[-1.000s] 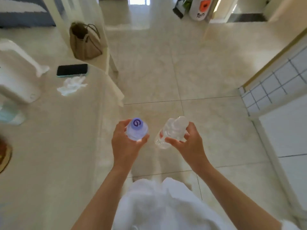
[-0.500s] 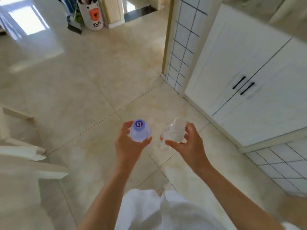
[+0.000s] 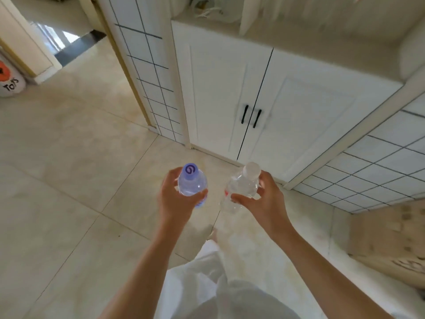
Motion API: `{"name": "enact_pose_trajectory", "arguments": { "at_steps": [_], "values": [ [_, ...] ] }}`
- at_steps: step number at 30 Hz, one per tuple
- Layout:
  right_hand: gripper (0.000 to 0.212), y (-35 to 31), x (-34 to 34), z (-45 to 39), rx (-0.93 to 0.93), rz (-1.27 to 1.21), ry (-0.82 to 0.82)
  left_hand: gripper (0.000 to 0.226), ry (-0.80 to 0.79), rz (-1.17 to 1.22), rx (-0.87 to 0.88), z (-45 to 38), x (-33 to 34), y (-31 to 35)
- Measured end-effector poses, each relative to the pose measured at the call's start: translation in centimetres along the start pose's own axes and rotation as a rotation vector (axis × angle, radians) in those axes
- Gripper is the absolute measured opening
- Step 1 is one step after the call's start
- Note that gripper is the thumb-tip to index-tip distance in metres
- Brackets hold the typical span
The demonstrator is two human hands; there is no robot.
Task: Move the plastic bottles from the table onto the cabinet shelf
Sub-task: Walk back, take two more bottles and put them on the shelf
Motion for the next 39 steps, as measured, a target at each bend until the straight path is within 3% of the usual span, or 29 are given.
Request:
{"name": "enact_pose_trajectory", "arguments": {
  "at_steps": [8,15,31,39],
  "values": [
    [0.07,-0.8,-8.0,-8.9,0.064,-0.023,0.188,0.068,-0.201,-0.066,0.109,-12.9,8.4,6.7],
    [0.069,-1.6,-15.9,-14.2,0.093,-0.057,0.329,0.065,-0.326,-0.077,0.194,-19.5,16.2,13.6],
    [0.067,-7.3,-36.6,-22.7,-0.082,-0.02,0.377,0.065,-0.314,0.042,0.293,-26.0,31.5,29.6],
    [0.07,-10.2,-43.8,-27.8,-0.179,-0.032,0.5,0.048,-0.304,0.042,0.396,-29.6,36.8,38.1]
  ]
}}
Point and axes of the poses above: each hand's wrist, its own z-axis away from the middle knuckle, its own x-axis out of the palm, y = z × x, the point moved 6 cm from there along -z, towards the middle knuckle, and after that the axes turned 10 degrees about -y, right-handed, at the moved point
